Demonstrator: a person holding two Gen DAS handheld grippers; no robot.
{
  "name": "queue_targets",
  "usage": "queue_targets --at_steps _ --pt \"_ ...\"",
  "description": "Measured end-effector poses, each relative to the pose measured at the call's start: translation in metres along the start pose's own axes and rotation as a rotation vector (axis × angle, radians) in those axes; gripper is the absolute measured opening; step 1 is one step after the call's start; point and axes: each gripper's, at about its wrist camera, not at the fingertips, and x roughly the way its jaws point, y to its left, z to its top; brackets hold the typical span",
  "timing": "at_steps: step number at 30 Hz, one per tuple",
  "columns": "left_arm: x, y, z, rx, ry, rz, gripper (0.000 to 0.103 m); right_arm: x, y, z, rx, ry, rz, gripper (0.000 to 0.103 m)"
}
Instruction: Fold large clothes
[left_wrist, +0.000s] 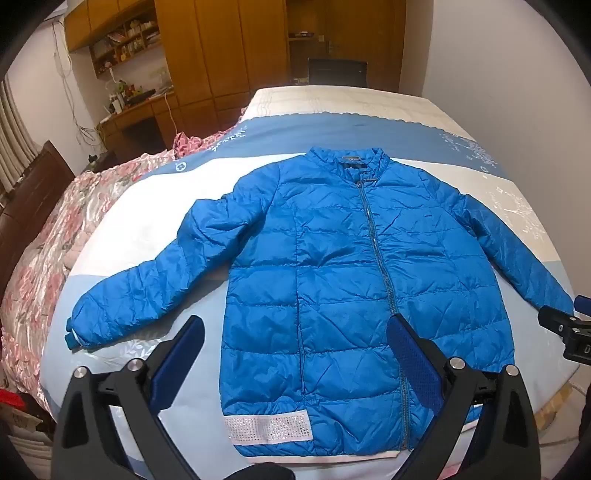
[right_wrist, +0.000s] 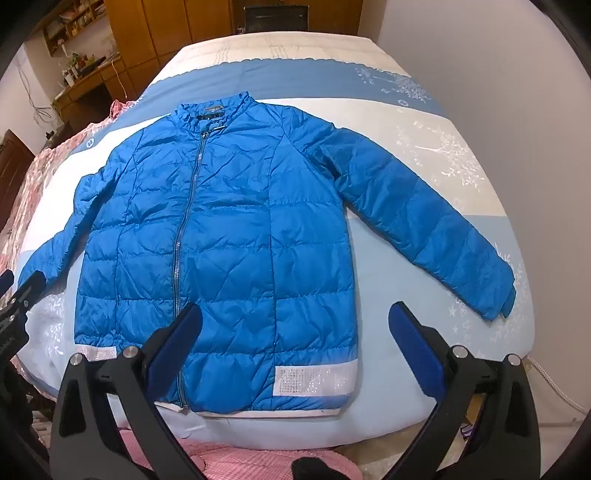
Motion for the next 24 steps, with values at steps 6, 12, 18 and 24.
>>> queue_targets --at_steps 6,12,18,24 --pt "0.001 0.002 0.0 -0.008 -0.001 -0.003 0.099 -0.002 -0.001 0.003 0.002 0.0 0.002 0.1" --pt "0.0 0.002 0.003 0.0 0.006 0.006 0.099 -0.001 0.0 0.003 0.002 -0.01 -0.001 0.1" --pt "0.0 0.002 0.001 0.008 -0.002 0.009 0.099 -0.001 0.0 0.002 0.003 -0.014 -0.005 0.1" --pt "0.0 0.0 0.0 0.01 -0.003 0.01 0.099 -0.001 0.0 0.002 0.002 -0.015 -0.003 0.1"
